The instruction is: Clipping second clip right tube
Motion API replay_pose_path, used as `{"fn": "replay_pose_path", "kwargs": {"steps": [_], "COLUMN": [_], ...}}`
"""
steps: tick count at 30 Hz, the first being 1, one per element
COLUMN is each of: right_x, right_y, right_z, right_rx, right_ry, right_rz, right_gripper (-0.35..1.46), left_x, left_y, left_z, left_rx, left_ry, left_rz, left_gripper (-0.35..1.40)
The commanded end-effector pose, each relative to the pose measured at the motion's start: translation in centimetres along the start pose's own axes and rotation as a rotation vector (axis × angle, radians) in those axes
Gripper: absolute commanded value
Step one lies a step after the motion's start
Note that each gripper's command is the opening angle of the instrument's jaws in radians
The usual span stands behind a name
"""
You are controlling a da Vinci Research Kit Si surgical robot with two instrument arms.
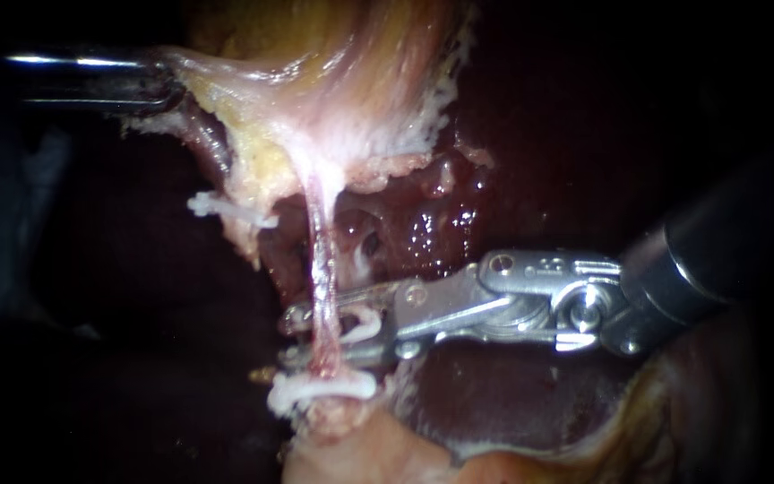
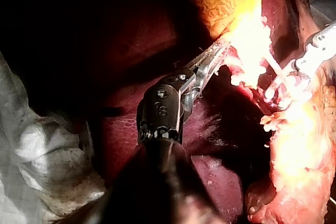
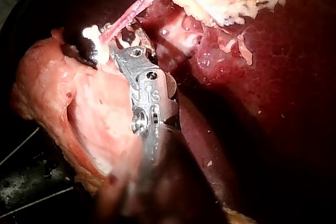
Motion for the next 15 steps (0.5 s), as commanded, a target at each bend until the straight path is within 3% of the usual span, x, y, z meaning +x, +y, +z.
{"fn": "replay_pose_path", "kwargs": {"steps": [1,15], "right_x": [0.0,-0.04], "right_y": [0.0,0.13], "right_z": [0.0,-0.02], "right_rx": [0.0,-0.048], "right_ry": [0.0,0.009], "right_rz": [0.0,0.0], "right_gripper": [0.13,0.43], "left_x": [0.0,0.0], "left_y": [0.0,0.0], "left_z": [0.0,0.0], "left_rx": [0.0,0.0], "left_ry": [0.0,0.0], "left_rz": [0.0,0.0], "left_gripper": [-0.35,-0.35]}}
